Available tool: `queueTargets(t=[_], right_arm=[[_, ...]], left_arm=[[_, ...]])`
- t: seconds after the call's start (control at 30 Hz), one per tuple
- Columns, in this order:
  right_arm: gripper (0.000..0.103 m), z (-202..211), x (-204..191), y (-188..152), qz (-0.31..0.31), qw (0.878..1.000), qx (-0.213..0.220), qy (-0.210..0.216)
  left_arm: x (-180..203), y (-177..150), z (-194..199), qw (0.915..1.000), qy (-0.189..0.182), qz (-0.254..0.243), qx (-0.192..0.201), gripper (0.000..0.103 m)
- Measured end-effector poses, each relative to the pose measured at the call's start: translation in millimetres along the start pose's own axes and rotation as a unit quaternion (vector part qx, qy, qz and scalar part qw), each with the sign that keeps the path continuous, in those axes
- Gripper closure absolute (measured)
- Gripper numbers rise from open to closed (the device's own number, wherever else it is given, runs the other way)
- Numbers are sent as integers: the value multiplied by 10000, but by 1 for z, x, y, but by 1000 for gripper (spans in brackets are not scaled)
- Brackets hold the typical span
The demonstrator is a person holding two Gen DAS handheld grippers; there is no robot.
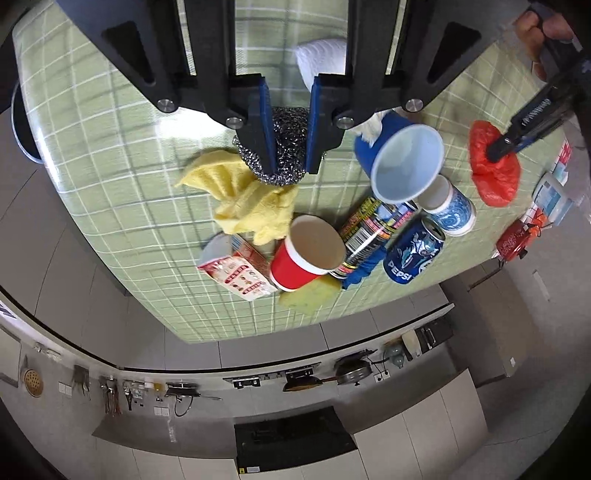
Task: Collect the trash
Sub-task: 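Grasp the red plastic bag with left tool while right tool grasps the steel wool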
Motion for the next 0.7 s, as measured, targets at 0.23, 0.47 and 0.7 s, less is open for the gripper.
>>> queueTargets(t=[0.23,0.47,0.7], right_arm=[[47,-21,18,-12,112,9985,-513,154],[33,-46,22,-10,94,9962,-743,453],[59,-41,16,-17,168,9953,-639,701]], left_arm=[[14,-18,1,9999,101,45,-88,72],[11,-28,-3,9996,153,182,-166,72],[17,-30,4,9995,233,208,-63,72]])
Point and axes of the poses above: each gripper's, at about its wrist camera, not at the fingertips, and z roughly against the way its jaws point, x to its right, y to its top, the point moved 2 cm from there along -z, roughly the way its jaws point, and after that the axes turned 11 degrees about -x, right-handed, at the moved point
